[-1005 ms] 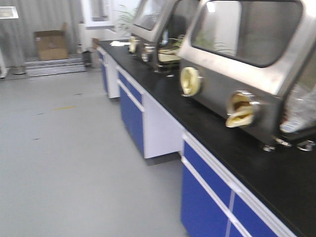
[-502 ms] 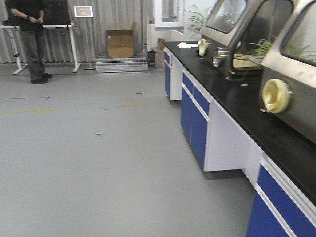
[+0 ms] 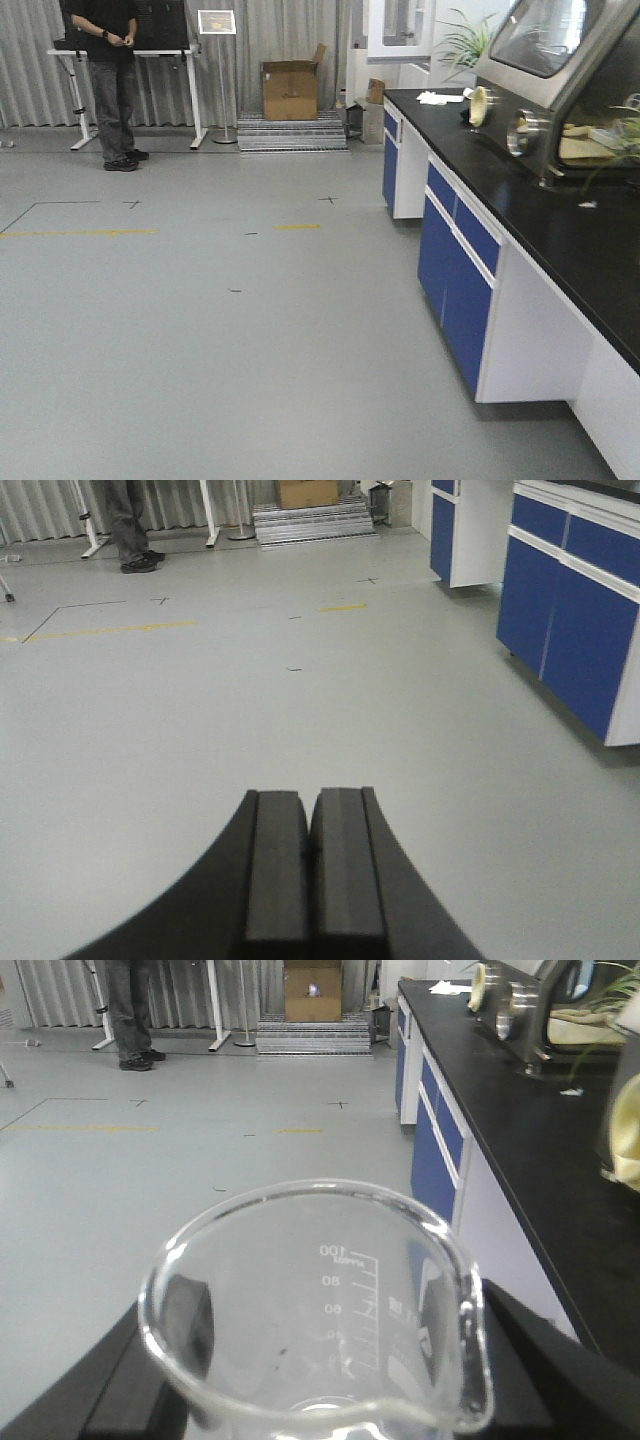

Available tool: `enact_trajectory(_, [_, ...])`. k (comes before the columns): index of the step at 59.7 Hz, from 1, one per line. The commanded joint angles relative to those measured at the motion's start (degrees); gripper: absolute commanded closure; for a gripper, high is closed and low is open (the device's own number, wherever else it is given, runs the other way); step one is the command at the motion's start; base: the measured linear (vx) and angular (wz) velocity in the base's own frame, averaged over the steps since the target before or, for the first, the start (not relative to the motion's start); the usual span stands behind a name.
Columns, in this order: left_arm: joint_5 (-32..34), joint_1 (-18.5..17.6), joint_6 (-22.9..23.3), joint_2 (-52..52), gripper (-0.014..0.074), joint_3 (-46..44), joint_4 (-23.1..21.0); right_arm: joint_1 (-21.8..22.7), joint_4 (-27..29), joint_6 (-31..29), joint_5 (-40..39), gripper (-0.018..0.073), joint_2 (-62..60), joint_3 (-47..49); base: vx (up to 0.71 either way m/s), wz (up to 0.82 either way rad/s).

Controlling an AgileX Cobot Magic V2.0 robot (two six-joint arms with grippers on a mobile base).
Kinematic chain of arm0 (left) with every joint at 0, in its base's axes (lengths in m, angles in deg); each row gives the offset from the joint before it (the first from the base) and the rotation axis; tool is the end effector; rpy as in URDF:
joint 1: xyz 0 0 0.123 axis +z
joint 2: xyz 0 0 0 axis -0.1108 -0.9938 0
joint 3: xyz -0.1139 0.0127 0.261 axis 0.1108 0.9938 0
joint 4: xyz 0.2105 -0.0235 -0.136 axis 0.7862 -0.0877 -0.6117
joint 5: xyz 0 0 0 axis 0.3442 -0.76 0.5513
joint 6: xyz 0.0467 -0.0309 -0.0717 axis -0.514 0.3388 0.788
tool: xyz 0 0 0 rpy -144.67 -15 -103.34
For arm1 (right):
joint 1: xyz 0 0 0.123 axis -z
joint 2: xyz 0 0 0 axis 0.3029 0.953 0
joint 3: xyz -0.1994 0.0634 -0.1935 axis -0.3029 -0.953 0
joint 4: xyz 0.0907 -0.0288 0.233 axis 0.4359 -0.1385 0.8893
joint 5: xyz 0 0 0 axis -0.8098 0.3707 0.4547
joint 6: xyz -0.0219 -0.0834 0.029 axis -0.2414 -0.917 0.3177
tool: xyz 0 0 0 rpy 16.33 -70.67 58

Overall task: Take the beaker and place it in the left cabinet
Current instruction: 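Hold the beaker in the right gripper while driving to the cabinet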

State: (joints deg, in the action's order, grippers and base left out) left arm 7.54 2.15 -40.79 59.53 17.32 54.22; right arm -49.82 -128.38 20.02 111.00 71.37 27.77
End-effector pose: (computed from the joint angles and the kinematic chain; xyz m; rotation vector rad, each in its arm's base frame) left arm 0.0544 0.0004 0.1801 0.0169 1.7695 -0.0209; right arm 0.0718 -0.0020 0.3475 -0.0750 1.7350 0.0844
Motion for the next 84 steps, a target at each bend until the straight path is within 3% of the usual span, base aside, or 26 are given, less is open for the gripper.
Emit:
enact_trajectory(1, [4.7, 0.0, 0.2, 0.6, 0.0593, -0.7, -0.1, 0.3, -2.7, -0.6, -3.3, 0.056, 0.5, 1.6, 0.52, 0.16])
enact_trajectory(84, [4.7, 0.0, 0.2, 0.6, 0.0593, -0.7, -0.1, 0.3, -2.7, -0.6, -3.3, 0.056, 0.6, 1.6, 0.61, 0.16])
